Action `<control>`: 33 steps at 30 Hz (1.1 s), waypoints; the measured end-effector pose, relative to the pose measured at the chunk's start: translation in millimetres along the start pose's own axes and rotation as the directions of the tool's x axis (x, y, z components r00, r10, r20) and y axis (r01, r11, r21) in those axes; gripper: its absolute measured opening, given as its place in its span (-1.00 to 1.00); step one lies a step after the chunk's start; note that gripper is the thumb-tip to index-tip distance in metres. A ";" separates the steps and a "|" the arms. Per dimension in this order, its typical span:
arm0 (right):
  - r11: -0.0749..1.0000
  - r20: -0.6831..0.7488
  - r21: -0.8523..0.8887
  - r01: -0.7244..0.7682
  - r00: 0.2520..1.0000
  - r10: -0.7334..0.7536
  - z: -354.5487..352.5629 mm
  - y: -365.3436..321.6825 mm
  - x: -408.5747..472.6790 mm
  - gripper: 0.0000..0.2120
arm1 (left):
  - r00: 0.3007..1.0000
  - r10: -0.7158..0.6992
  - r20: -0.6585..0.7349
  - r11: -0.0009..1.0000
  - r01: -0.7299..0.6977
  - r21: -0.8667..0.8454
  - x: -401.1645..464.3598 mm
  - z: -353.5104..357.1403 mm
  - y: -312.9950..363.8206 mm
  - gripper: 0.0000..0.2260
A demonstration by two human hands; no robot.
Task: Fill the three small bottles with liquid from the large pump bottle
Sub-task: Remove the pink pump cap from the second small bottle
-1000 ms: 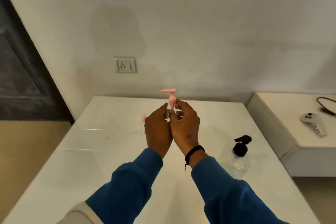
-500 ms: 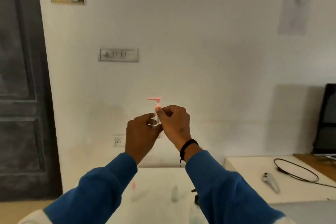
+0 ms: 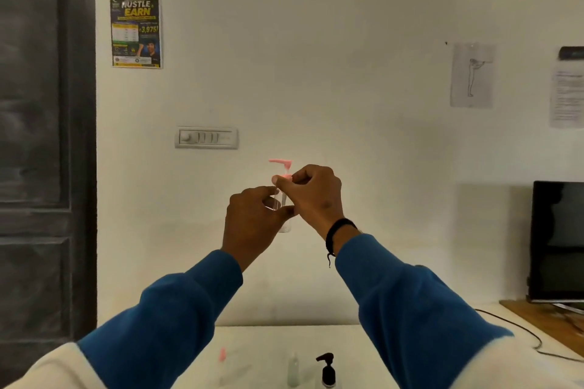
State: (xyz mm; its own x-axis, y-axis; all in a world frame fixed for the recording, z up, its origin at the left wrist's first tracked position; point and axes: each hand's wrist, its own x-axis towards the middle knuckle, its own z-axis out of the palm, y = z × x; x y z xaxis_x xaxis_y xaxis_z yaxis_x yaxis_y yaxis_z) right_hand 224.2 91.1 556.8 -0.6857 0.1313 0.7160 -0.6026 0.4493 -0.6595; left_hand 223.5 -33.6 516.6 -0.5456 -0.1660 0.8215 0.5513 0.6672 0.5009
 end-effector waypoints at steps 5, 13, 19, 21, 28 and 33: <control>0.998 0.028 -0.067 0.009 1.000 -0.007 -3.3 1.4 7.3 -0.59 | 1.000 0.006 -0.009 1.000 -0.006 0.016 -0.2 0.7 3.7 -0.51; 0.997 0.142 0.013 0.073 0.987 -0.074 -4.2 9.8 12.6 -0.72 | 0.998 -0.040 0.045 0.994 0.045 -0.104 3.2 1.4 1.7 -0.57; 0.970 0.077 0.242 -0.027 0.997 0.009 9.4 12.6 9.1 -0.78 | 1.000 -0.008 -0.001 0.993 0.008 -0.119 4.8 4.7 1.1 -0.55; 0.956 -0.056 0.292 -0.022 0.998 0.040 14.0 8.8 7.1 -0.69 | 1.000 -0.011 -0.020 0.992 0.009 -0.123 7.4 5.4 4.7 -0.57; 0.940 -0.157 0.342 -0.005 0.986 0.062 24.2 2.6 11.5 -0.86 | 0.997 0.017 -0.078 0.992 -0.027 -0.126 11.9 3.3 11.8 -0.60; 0.875 -0.070 0.479 -0.068 0.991 0.115 27.6 2.3 5.3 -0.77 | 0.997 0.023 -0.074 0.994 -0.031 -0.103 11.5 -3.2 9.8 -0.59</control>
State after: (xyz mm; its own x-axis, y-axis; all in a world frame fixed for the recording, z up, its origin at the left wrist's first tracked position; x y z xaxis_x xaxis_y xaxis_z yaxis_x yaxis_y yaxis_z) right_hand 208.0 68.4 552.7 -0.7201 0.2435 0.6497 -0.6765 -0.0385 -0.7354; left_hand 224.7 -31.2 531.8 -0.4842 -0.2039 0.8509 0.6297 0.5939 0.5007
